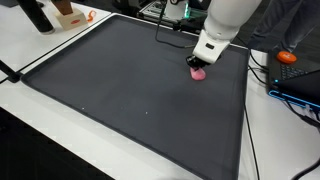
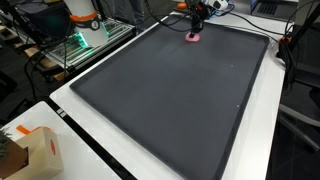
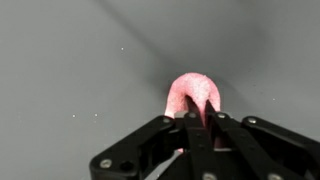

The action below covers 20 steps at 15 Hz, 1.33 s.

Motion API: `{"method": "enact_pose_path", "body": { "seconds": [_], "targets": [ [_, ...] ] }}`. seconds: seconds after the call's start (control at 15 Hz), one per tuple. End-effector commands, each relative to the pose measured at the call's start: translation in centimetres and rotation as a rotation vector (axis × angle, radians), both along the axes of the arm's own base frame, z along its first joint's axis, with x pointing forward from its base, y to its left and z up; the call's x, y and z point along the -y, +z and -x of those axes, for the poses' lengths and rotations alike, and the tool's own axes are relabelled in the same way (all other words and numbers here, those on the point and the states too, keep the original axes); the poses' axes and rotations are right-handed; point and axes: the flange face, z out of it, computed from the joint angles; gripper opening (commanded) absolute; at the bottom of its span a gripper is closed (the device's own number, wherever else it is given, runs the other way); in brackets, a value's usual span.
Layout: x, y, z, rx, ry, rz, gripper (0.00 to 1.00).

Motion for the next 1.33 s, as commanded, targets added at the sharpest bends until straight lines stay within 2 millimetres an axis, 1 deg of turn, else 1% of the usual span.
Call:
{"method": "enact_pose_path", "body": {
  "seconds": [0.0, 0.8, 0.87, 0.93, 1.27],
  "targets": [
    [0.1, -0.6, 0.5, 0.007, 0.0, -0.005, 0.01],
    [0.4, 0.1, 0.2, 0.022, -0.013, -0.01, 0.01],
    [0.5, 0.2, 0.2, 0.02, -0.016, -0.014, 0.29],
    [0.5, 0.3, 0.1, 0.024, -0.015, -0.012, 0.3],
    [0.4, 0.9, 0.0, 0.024, -0.017, -0.015, 0.65]
  ]
}}
